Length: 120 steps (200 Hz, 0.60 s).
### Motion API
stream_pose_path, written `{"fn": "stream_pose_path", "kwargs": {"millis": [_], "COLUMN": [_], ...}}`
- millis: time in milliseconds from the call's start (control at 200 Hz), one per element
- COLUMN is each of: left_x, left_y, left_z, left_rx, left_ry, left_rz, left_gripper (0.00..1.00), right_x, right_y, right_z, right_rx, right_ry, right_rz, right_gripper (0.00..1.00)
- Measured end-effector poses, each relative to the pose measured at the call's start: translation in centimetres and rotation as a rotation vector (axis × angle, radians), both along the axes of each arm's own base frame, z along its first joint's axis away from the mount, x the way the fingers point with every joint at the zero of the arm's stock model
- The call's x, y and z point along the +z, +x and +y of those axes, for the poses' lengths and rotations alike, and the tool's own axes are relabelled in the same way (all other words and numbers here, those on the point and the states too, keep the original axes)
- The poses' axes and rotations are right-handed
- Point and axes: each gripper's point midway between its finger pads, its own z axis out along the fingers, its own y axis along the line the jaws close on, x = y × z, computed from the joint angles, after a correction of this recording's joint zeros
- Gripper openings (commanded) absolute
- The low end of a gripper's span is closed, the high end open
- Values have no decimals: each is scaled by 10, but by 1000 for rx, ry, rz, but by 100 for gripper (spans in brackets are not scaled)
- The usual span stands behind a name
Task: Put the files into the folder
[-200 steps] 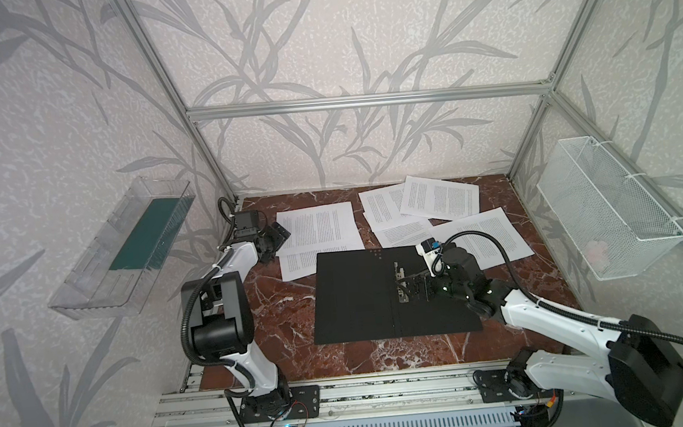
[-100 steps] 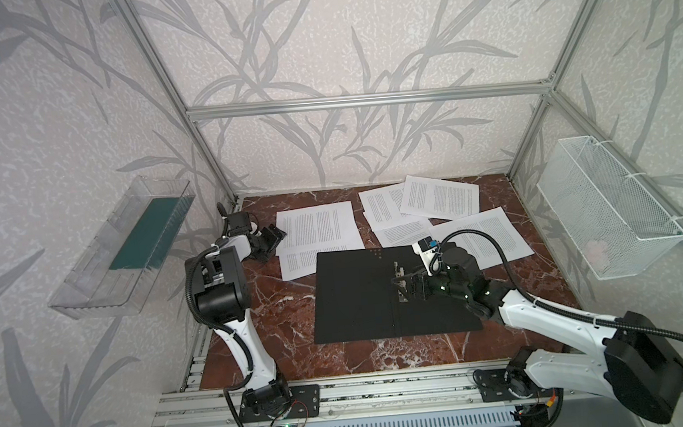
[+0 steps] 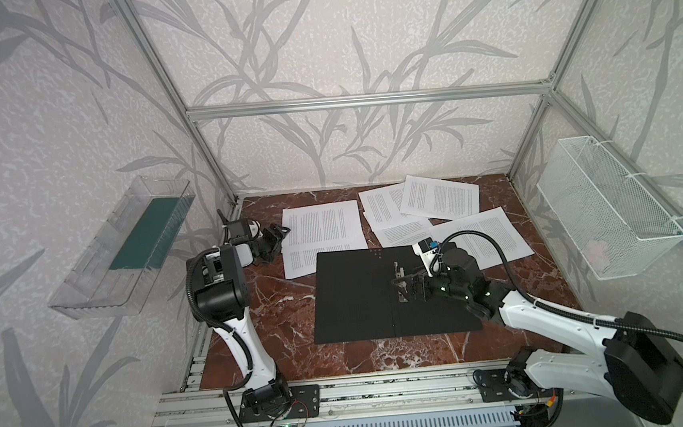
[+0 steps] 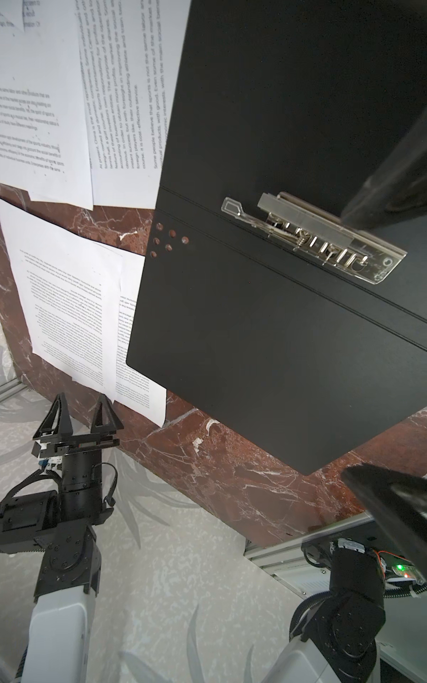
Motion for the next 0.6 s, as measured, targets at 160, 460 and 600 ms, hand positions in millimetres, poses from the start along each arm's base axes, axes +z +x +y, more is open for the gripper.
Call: {"fn": "stream_pose_path", "kwargs": {"millis": [160, 460, 600], "left_x": [2, 20, 19], "left_y": [-3, 4, 4], "left_z": [-12, -37, -44], "left_rx": [-11, -69, -82], "left_ry": [-79, -158, -158], "left_rz": [-39, -126, -122], "left_gripper": [77, 74, 74], "right_x": [0, -2, -5], "right_y": [0, 0, -1], "right_z": [0, 0, 0], "right_rx": [0, 0, 1], "right_ry": [-1, -4, -11], "right_rz": [2, 6, 14], "right_gripper": [99, 99, 99]}}
